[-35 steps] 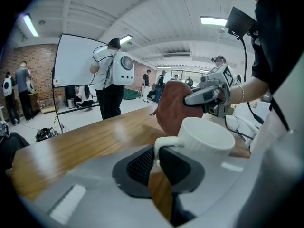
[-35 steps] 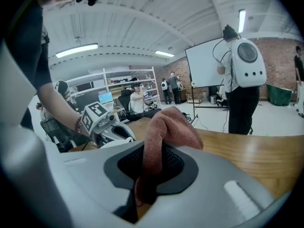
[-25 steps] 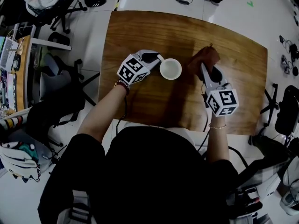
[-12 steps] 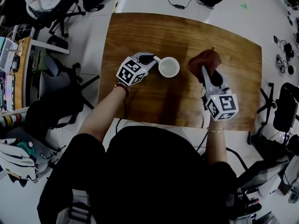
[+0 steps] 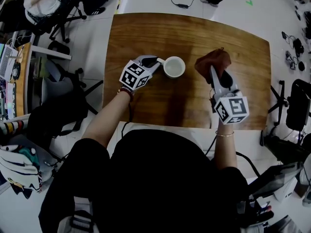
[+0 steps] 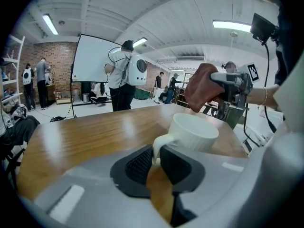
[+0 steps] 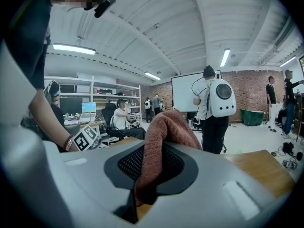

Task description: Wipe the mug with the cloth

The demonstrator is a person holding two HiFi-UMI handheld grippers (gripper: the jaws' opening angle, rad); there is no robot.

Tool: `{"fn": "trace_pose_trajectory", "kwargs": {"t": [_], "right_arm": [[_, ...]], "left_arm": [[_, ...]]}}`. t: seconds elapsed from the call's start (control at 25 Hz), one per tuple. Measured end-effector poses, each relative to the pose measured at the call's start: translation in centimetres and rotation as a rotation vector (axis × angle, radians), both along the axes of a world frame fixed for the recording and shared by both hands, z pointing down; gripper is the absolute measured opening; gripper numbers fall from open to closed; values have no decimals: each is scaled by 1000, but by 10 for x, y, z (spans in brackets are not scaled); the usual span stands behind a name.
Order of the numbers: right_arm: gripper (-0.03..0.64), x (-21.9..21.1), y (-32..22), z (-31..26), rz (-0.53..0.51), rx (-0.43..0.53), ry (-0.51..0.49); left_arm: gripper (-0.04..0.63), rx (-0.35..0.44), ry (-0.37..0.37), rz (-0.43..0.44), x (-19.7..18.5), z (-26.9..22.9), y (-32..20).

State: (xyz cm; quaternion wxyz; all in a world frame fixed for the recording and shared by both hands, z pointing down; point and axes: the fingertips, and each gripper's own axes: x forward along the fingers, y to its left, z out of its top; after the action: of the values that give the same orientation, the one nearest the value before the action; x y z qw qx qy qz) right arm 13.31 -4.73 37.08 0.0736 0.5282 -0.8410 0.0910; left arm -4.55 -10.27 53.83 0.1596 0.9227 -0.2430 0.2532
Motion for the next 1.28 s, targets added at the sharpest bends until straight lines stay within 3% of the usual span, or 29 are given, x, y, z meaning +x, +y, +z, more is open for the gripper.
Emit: {"fn": "trace_pose_trajectory", "kwargs": {"t": [0.44,0.8,1.28], "right_arm": [[54,-3,0,-7,19,25,9],[52,-17,14,13,0,-15,43],[54,-12,28,-6,32,10,80]], "left_arm": [[54,-6,5,1,-4,-1,12],[61,-14,17,-1,-3,0,22],[71,-11,48,9,-6,1,31]]}}
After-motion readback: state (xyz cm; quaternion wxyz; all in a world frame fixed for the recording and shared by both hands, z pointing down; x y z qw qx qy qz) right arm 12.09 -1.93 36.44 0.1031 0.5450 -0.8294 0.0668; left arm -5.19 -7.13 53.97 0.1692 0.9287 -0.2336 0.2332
